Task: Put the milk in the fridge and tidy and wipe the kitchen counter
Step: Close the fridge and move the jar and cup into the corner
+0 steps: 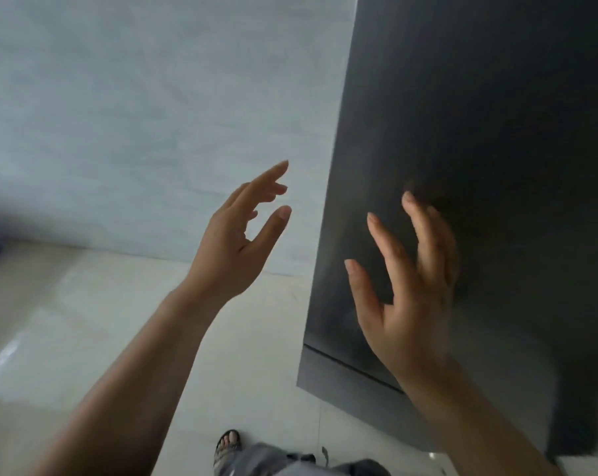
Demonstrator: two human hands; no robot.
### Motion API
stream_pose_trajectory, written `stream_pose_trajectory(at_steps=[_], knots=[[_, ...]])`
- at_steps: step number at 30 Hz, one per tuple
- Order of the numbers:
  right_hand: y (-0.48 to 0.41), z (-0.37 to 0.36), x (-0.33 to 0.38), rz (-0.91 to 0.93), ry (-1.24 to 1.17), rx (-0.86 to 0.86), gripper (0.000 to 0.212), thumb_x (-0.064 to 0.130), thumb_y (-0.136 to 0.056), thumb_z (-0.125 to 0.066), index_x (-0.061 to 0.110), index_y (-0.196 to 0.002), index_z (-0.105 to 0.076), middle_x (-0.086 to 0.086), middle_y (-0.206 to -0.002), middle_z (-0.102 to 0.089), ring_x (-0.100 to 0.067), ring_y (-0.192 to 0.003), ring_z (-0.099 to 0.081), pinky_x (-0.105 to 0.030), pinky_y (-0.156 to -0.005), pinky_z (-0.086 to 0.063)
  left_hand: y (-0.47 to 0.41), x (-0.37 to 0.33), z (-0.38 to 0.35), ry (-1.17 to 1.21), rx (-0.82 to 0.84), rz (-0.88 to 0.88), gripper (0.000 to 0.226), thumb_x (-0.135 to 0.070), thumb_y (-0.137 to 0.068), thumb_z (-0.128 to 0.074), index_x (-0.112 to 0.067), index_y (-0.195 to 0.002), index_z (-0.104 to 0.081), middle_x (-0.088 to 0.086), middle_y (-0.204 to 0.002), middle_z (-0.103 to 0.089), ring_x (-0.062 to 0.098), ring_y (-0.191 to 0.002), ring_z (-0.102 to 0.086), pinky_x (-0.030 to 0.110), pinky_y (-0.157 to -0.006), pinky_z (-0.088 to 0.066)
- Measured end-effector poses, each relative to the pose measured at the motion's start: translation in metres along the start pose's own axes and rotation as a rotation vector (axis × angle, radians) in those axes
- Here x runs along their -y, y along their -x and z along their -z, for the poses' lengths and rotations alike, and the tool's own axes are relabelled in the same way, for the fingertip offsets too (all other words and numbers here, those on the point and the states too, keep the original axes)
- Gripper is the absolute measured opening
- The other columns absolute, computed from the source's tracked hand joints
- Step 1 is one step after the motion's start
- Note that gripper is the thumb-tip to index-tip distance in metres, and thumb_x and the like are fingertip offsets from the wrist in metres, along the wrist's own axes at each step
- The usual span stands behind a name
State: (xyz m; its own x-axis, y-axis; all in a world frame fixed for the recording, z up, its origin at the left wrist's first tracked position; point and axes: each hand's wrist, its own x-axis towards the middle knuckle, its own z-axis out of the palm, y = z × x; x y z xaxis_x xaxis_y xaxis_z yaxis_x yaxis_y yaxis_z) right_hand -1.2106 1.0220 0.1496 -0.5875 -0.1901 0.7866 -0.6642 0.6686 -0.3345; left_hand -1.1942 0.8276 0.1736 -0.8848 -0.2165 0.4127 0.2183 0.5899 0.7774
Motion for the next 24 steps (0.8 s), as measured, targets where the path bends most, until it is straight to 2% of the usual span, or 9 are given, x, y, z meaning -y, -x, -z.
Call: stream_pose_trajectory(at_steps=[2, 4, 7, 12, 16, 19, 24], knots=[[0.021, -0.007, 0.005, -0.038, -0.152, 0.171, 0.04, 0.034, -0.089, -0.057, 0.01, -0.121, -0.059, -0.015, -0.133, -0.051, -0.026, -0.124, -0.046, -0.03, -0.102, -0.039, 0.037, 0.017, 0.005, 0.019, -0.054, 0.112, 0.039, -0.043, -0.09, -0.045, -0.042, -0.129, -0.045, -0.011, -0.119, -0.061, 0.007, -0.114, -0.055, 0.03, -0.094, -0.046], [0.042, -0.017, 0.013, -0.104, -0.289, 0.363, 0.039, 0.038, -0.09, -0.053, 0.013, -0.12, -0.058, -0.008, -0.128, -0.055, -0.019, -0.119, -0.05, -0.032, -0.096, -0.043, 0.081, 0.032, 0.009, 0.022, -0.109, 0.224, 0.035, -0.042, -0.089, -0.045, -0.042, -0.123, -0.05, -0.012, -0.115, -0.063, 0.008, -0.112, -0.057, 0.032, -0.093, -0.048], [0.072, -0.029, 0.031, -0.199, -0.457, 0.64, 0.04, 0.043, -0.088, -0.049, 0.016, -0.116, -0.058, 0.003, -0.122, -0.056, -0.008, -0.115, -0.051, -0.025, -0.096, -0.043, 0.156, 0.048, 0.014, 0.008, -0.141, 0.431, 0.031, -0.045, -0.087, -0.045, -0.043, -0.117, -0.054, -0.016, -0.111, -0.064, 0.006, -0.109, -0.059, 0.036, -0.092, -0.05], [0.108, -0.043, 0.066, -0.151, -0.566, 1.03, 0.044, 0.053, -0.086, -0.039, 0.025, -0.115, -0.056, 0.016, -0.117, -0.054, 0.001, -0.113, -0.048, -0.013, -0.094, -0.038, 0.26, 0.055, 0.036, 0.023, -0.211, 0.751, 0.035, -0.054, -0.085, -0.043, -0.041, -0.115, -0.057, -0.019, -0.107, -0.066, 0.002, -0.106, -0.06, 0.036, -0.093, -0.05], [0.12, -0.072, 0.103, -0.033, -0.619, 1.259, 0.043, 0.052, -0.085, -0.038, 0.026, -0.113, -0.057, 0.024, -0.11, -0.051, 0.008, -0.108, -0.046, -0.003, -0.089, -0.033, 0.301, 0.059, 0.067, 0.043, -0.306, 0.873, 0.038, -0.057, -0.083, -0.041, -0.041, -0.115, -0.055, -0.016, -0.108, -0.066, 0.002, -0.106, -0.06, 0.035, -0.094, -0.048], [0.129, -0.104, 0.142, 0.112, -0.617, 1.404, 0.047, 0.056, -0.085, -0.036, 0.026, -0.113, -0.058, 0.021, -0.111, -0.053, 0.007, -0.107, -0.046, -0.004, -0.088, -0.034, 0.315, 0.07, 0.1, 0.06, -0.349, 0.922, 0.038, -0.057, -0.082, -0.041, -0.043, -0.114, -0.054, -0.019, -0.108, -0.065, -0.001, -0.105, -0.059, 0.035, -0.094, -0.048], [0.141, -0.16, 0.231, 0.282, -0.653, 1.482, 0.051, 0.06, -0.083, -0.033, 0.027, -0.114, -0.056, 0.019, -0.114, -0.052, 0.006, -0.108, -0.045, -0.007, -0.091, -0.033, 0.347, 0.096, 0.178, 0.03, -0.463, 0.974, 0.038, -0.059, -0.081, -0.038, -0.045, -0.113, -0.053, -0.022, -0.107, -0.063, -0.008, -0.104, -0.056, 0.024, -0.091, -0.046]])
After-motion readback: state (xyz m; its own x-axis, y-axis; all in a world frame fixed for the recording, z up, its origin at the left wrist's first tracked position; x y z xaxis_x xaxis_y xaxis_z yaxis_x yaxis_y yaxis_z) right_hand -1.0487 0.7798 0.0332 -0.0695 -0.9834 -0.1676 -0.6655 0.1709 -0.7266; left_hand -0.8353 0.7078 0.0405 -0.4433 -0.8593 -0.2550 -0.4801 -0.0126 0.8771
